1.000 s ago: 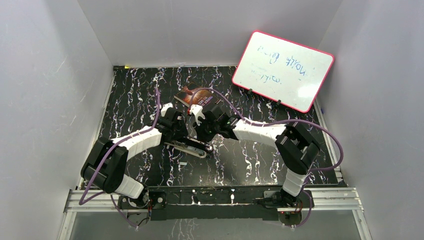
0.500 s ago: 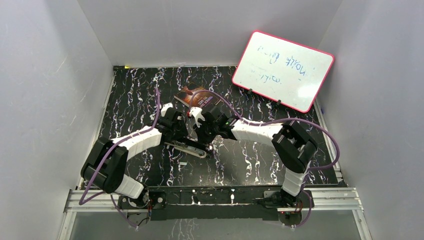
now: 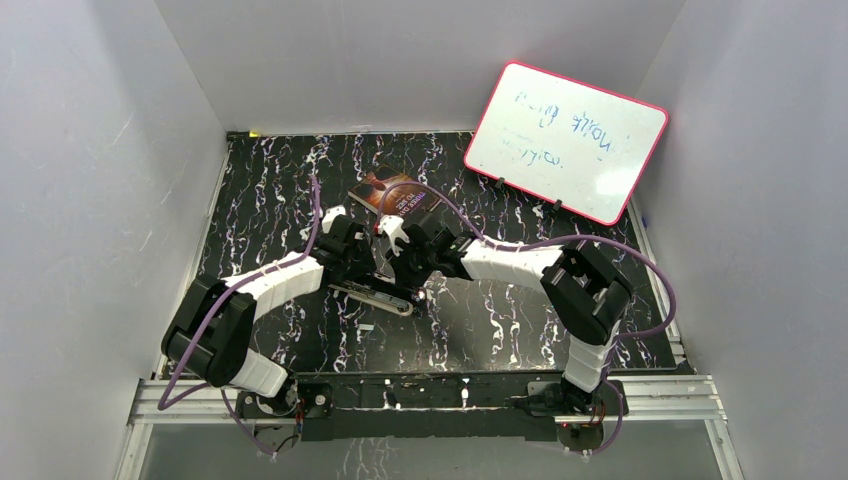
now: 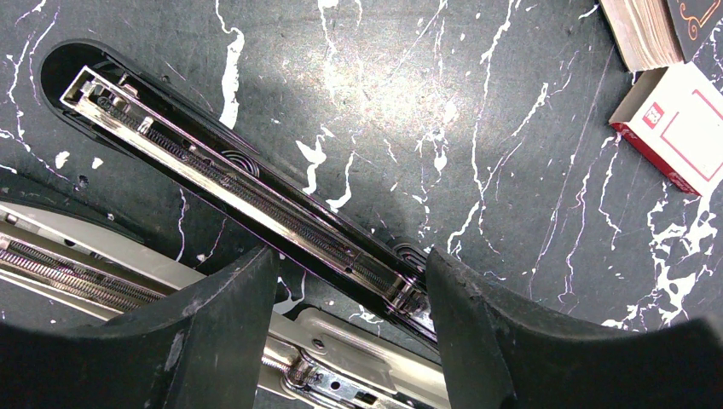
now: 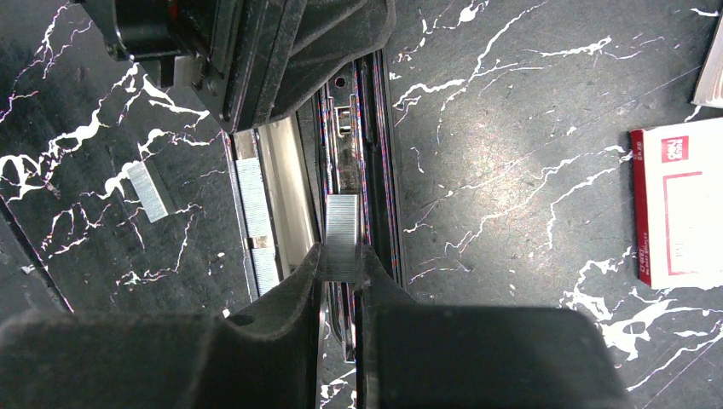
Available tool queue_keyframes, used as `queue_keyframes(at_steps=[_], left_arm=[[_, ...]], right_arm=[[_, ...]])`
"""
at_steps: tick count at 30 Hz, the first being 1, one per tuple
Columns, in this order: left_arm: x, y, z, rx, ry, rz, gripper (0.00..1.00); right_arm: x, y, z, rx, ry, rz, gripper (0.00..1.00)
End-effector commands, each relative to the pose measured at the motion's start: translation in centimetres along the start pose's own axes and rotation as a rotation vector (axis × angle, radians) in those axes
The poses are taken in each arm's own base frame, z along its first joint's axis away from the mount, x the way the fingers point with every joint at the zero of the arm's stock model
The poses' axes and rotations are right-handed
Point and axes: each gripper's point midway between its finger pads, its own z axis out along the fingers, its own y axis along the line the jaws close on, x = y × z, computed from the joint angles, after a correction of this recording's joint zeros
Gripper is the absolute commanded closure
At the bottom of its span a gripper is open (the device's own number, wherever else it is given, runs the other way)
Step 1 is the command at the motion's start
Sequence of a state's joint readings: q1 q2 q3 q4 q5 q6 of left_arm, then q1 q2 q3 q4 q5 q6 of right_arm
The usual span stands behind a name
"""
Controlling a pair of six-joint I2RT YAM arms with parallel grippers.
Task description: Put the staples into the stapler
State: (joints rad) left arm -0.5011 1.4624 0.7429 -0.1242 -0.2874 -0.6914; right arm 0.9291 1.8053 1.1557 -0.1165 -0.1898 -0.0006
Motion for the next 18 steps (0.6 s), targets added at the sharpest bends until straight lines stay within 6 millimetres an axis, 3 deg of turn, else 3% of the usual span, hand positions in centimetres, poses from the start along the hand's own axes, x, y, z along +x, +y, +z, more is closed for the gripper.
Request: queue_keyframes(at_steps=[1,6,13,18], left_arm=[[0.7,1.2,-0.6,-0.033,0.017,0.029,0.38],[0.7,1.3,-0.6,-0.034,0.016,0.028,0.38],[0.6,1.2,-0.6,-0.033,0.015,0.029,0.38],[0.5,1.1,-0.6,-0.032,0.013,0.027,0.38]], right_arm=[[-0.9,0.0,0.1,-0.005,-0.013,-0.002,1.00],[-1.0,-0.1,0.1,-0.001,-0.012,-0.002,1.00],[-3.0,0.2,-1.4,0.005,-0.106,-0.025,1.00],[-3.0,0.2,-1.3,0.005,-0.113,-0.024,1.00]])
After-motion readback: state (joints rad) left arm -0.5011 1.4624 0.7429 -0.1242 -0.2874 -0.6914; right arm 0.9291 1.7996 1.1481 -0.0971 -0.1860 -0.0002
